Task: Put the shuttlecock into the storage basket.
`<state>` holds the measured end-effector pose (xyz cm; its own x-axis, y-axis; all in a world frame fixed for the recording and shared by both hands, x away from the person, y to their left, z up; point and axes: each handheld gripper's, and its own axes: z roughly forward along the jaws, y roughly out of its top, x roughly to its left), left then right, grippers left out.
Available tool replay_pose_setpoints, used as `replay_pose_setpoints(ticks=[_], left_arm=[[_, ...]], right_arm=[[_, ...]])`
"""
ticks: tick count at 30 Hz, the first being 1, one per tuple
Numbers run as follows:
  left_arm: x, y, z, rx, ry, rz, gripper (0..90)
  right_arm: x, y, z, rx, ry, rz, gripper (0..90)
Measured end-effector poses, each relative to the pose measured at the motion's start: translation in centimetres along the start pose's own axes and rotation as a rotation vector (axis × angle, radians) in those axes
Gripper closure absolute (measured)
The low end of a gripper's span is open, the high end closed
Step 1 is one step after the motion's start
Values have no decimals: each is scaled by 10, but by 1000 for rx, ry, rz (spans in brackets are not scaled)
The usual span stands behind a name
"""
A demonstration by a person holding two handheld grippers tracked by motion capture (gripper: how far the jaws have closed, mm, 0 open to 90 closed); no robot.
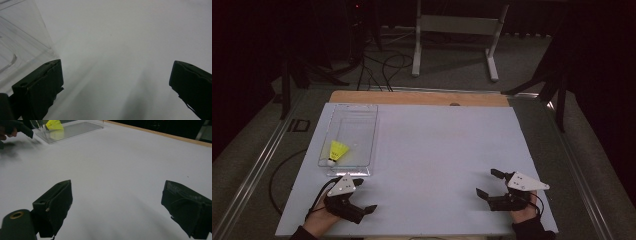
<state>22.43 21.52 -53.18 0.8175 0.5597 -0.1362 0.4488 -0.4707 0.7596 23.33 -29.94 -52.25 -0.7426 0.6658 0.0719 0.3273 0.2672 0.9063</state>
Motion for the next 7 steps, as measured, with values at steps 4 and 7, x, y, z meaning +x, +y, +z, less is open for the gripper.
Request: replay_pose_setpoints(ticks=[4, 7], left_arm=[[2, -1, 0, 7, 2, -10, 1], [2, -1, 0, 4, 0, -15, 1]], right_arm=[[-1, 0, 0, 1, 0, 1, 99], [0, 0, 0, 3, -1, 3, 99]])
